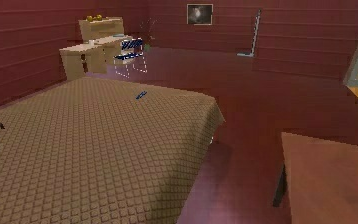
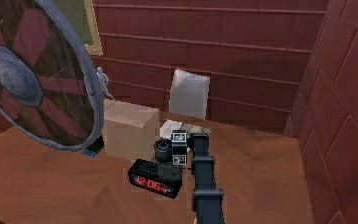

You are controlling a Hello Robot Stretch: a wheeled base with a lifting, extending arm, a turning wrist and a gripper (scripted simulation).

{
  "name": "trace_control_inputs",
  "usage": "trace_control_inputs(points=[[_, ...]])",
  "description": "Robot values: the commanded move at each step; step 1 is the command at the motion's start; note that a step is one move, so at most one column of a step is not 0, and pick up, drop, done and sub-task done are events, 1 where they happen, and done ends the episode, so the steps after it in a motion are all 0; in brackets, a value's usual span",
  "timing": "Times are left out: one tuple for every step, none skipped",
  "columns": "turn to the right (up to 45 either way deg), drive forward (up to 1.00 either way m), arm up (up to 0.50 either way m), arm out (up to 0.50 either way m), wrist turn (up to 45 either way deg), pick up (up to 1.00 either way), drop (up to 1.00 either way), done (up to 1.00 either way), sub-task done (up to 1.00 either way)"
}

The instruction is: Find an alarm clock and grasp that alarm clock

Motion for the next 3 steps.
trace_control_inputs(points=[[0.0, 0.0, -0.3, 0.0, 0.0, 0.0, 0.0, 0.0, 0.0], [0.0, 0.0, 0.0, 0.0, 0.0, 1.0, 0.0, 0.0, 0.0], [0.0, 0.0, 0.1, 0.0, 0.0, 0.0, 0.0, 0.0, 0.0]])
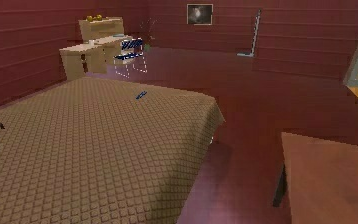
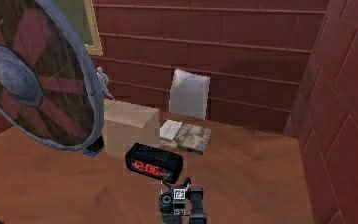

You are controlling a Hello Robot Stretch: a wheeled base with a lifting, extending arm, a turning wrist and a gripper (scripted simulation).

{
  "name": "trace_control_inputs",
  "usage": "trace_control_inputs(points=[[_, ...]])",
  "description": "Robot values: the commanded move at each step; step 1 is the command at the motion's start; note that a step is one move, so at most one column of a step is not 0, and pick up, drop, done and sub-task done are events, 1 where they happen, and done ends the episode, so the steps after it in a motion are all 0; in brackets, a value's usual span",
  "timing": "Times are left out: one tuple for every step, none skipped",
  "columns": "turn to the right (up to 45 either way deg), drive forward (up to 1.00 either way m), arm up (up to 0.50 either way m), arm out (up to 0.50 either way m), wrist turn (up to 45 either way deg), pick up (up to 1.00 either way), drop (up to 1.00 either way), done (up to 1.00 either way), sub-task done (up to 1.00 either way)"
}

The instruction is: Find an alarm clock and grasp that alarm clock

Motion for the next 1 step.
trace_control_inputs(points=[[0.0, 0.0, 0.0, 0.0, 0.0, 0.0, 0.0, 1.0, 0.0]])
